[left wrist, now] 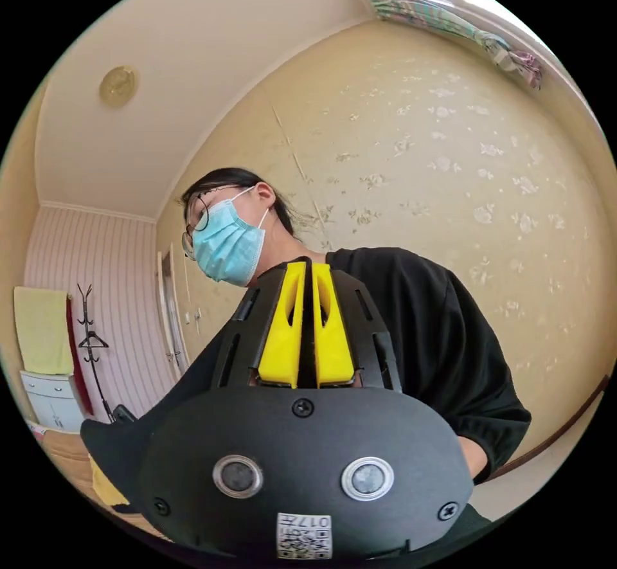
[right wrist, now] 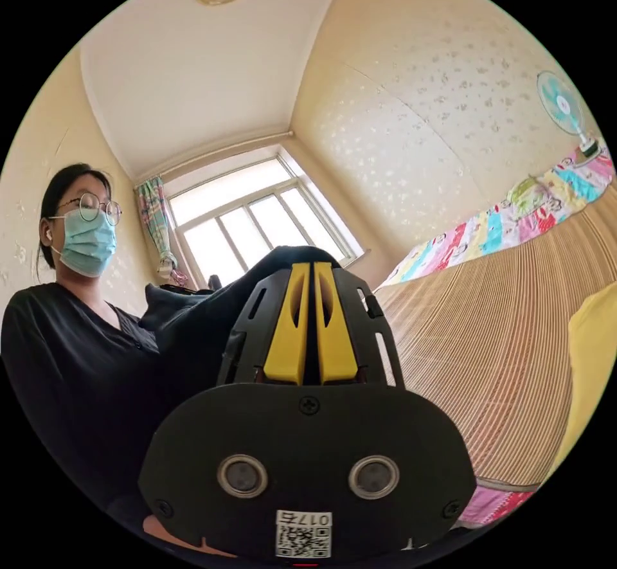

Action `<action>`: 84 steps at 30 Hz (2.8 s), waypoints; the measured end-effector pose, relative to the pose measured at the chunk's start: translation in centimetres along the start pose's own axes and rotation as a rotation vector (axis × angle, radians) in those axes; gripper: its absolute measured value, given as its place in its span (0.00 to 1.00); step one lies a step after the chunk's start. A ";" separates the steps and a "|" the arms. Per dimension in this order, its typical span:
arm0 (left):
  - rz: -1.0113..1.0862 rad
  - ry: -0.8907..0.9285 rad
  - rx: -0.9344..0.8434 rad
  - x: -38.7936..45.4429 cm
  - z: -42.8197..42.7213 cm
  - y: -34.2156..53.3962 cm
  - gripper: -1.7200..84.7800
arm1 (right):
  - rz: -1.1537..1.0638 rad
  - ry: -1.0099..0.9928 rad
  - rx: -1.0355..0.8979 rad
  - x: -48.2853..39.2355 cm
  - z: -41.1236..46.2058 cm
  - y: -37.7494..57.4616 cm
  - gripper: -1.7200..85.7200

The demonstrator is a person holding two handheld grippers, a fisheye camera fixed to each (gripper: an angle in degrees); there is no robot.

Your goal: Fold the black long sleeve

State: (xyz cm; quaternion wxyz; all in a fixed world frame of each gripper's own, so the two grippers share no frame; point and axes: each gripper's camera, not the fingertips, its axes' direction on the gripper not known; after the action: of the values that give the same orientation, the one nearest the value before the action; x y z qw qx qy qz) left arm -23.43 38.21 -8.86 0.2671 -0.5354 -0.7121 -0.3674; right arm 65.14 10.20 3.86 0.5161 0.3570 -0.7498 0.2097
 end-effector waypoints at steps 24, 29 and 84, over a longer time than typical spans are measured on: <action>-0.536 -1.470 -0.290 -19.2 -12.0 -22.6 0.01 | -0.722 0.793 -0.038 -16.3 16.5 -16.2 0.03; -0.905 -2.022 -0.284 -29.6 -26.8 -18.4 0.01 | -0.208 0.912 -0.598 10.2 31.0 -19.4 0.04; -1.379 -1.985 -0.411 -3.4 -17.4 18.1 0.01 | 0.089 0.682 -0.670 14.5 16.9 19.4 0.06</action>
State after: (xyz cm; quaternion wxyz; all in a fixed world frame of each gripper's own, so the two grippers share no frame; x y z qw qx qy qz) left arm -5.34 25.00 3.01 -0.7310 -0.1263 -0.6699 0.0299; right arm 36.96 6.78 11.92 0.8097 0.0493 -0.5787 0.0837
